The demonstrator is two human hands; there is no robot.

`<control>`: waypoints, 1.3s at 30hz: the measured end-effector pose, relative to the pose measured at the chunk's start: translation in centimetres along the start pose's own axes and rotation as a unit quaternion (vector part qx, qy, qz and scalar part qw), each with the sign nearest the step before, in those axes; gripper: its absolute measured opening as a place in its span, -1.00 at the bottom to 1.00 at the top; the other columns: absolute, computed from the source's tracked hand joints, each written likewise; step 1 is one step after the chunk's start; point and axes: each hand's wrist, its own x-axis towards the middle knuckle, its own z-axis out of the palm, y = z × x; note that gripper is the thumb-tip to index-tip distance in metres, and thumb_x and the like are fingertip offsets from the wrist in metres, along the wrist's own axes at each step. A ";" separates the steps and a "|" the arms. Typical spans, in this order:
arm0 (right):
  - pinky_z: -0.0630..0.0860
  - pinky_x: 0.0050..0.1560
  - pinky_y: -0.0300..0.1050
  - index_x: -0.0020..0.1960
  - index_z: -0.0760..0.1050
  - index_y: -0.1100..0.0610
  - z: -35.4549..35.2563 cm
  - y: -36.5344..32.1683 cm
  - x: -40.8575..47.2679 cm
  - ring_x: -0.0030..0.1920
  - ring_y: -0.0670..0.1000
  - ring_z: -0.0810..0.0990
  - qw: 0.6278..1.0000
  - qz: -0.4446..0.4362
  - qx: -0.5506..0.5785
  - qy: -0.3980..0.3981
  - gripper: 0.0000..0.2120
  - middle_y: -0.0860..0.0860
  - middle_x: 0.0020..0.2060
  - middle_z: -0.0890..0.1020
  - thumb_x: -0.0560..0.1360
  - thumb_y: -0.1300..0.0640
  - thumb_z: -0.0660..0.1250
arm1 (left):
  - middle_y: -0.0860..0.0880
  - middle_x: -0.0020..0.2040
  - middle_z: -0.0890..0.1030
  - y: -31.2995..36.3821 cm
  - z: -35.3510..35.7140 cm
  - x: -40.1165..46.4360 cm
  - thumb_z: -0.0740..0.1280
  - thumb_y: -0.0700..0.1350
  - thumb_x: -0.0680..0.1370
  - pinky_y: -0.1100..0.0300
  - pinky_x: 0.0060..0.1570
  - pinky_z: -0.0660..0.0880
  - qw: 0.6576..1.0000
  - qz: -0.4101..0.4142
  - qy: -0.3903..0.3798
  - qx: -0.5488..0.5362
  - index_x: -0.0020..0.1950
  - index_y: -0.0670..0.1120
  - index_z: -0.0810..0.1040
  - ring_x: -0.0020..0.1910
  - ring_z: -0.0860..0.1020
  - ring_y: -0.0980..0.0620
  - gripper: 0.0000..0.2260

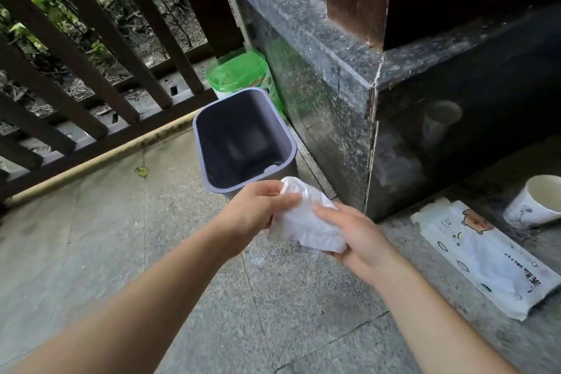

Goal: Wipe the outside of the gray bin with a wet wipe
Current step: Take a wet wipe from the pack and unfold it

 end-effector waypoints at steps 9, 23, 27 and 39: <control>0.40 0.35 0.16 0.48 0.34 0.23 -0.7 0.5 -1.7 0.37 0.25 0.44 0.974 0.001 0.092 -0.209 -0.44 0.28 0.40 0.44 0.53 0.15 0.40 | -0.30 0.25 0.63 0.3 -1.4 -2.6 0.39 -0.40 0.51 -0.01 0.17 0.57 0.971 -0.028 -0.217 -0.098 0.43 -0.01 0.53 0.14 0.63 -0.18 -0.47; 0.26 0.45 0.28 0.48 0.29 0.32 0.0 0.7 -4.3 0.43 0.34 0.37 0.967 -0.022 0.096 -0.233 -0.32 0.35 0.42 0.38 0.42 0.28 0.46 | -0.19 0.29 0.59 -0.8 -2.4 -4.4 0.22 -0.54 0.48 0.03 0.14 0.55 0.901 -0.035 -0.354 -0.250 0.54 -0.18 0.32 0.23 0.58 -0.17 -0.36; 0.31 0.41 0.31 0.44 0.34 0.33 0.1 0.9 -4.6 0.40 0.36 0.40 0.973 -0.020 0.130 -0.191 -0.31 0.37 0.41 0.39 0.38 0.27 0.52 | -0.15 0.13 0.66 -1.5 -2.4 -4.5 0.28 -0.47 0.46 0.02 0.04 0.59 0.909 -0.049 -0.291 -0.295 0.27 -0.16 0.58 0.07 0.63 -0.14 -0.56; 0.37 0.14 0.05 0.50 0.29 0.25 1.1 1.5 -4.8 0.26 0.23 0.44 0.961 0.062 0.169 -0.208 -0.49 0.24 0.32 0.49 0.60 0.13 0.25 | -0.24 0.30 0.58 -1.6 -2.0 -3.7 0.33 -0.36 0.45 -0.04 0.03 0.60 0.921 -0.106 -0.194 -0.320 0.37 -0.14 0.58 0.10 0.60 -0.17 -0.52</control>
